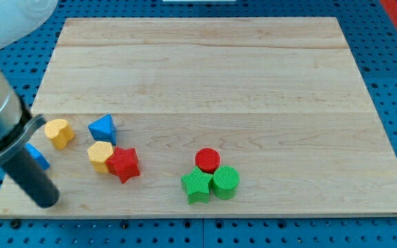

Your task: Push the blue cube to the blue triangle

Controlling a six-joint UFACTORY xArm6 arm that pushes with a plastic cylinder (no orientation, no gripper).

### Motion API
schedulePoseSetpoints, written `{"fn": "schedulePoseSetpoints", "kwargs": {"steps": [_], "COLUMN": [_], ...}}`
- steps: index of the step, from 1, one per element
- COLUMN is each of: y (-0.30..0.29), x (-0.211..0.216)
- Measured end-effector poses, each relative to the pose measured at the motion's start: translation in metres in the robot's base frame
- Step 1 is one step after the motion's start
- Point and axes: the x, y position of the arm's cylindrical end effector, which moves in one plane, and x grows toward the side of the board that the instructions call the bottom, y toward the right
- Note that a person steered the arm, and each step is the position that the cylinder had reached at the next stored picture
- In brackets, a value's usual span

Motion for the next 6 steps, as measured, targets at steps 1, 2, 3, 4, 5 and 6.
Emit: {"fn": "schedulePoseSetpoints", "kwargs": {"steps": [1,2,3,4,5,6], "y": [-0.078,-0.077,-0.038,0.010,0.033,0.011], "x": [-0.014,-0.027,-0.053,-0.096,-0.141,-0.148]}}
